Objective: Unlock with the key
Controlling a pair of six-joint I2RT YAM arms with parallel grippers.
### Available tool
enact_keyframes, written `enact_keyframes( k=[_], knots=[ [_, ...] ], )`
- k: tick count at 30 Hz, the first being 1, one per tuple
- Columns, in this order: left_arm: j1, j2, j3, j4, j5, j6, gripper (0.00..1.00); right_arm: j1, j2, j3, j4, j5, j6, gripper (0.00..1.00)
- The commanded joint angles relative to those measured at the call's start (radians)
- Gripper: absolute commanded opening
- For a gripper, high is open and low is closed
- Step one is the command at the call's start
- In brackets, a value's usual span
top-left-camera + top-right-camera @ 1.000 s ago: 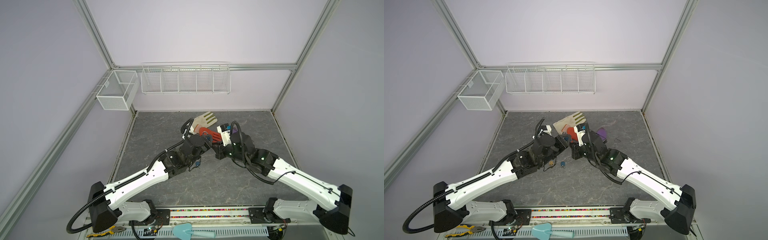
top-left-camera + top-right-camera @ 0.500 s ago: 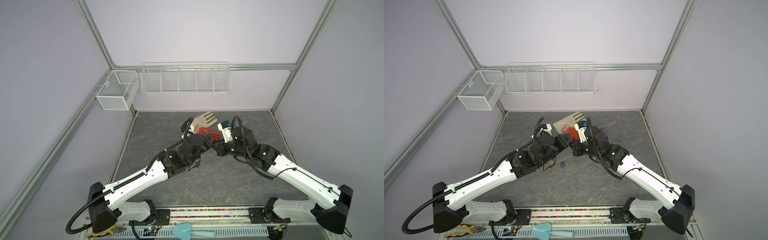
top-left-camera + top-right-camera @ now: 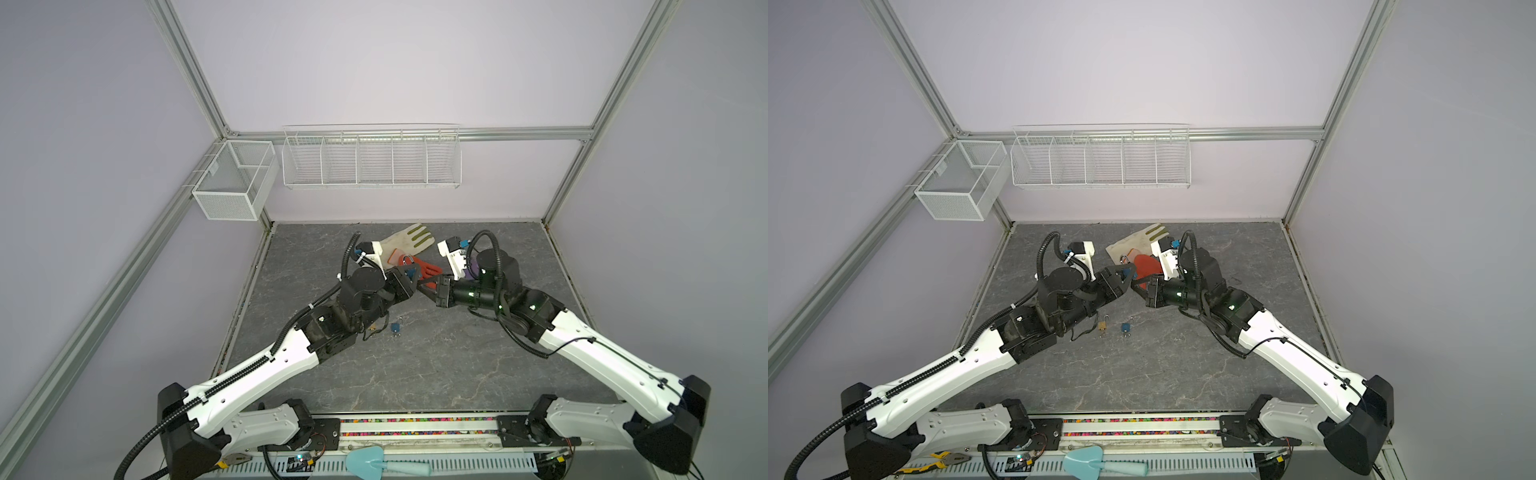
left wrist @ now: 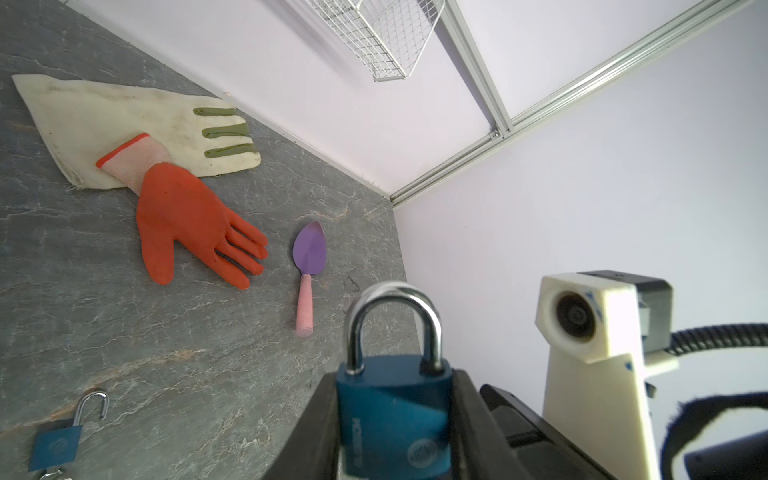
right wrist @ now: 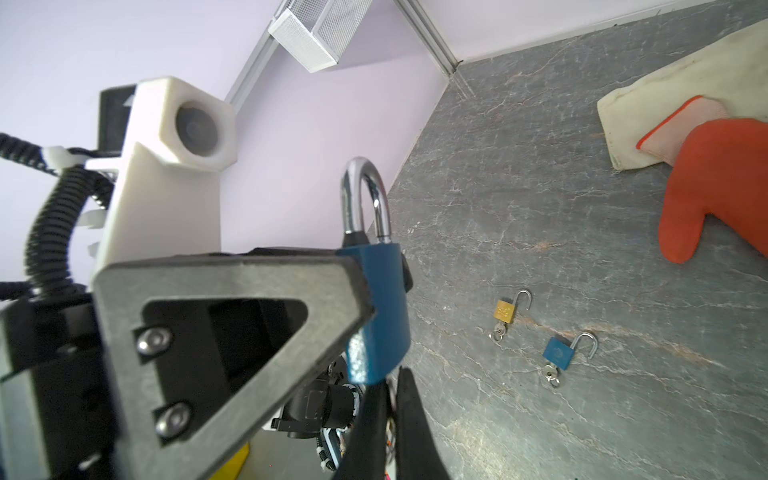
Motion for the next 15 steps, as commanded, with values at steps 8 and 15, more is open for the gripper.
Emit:
enact_keyframes(
  k=[8,15],
  knots=[
    [-0.004,-0.045,-0.075,0.067,0.22,0.121,0.0,-0.011,-0.048,-0.021,0.328,-0.127,0.093,0.06],
    [0.021,-0.07,-0.088,0.046,0.261,0.151,0.0,-0.018,-0.062,-0.03,0.37,-0.143,0.113,0.06]
  ],
)
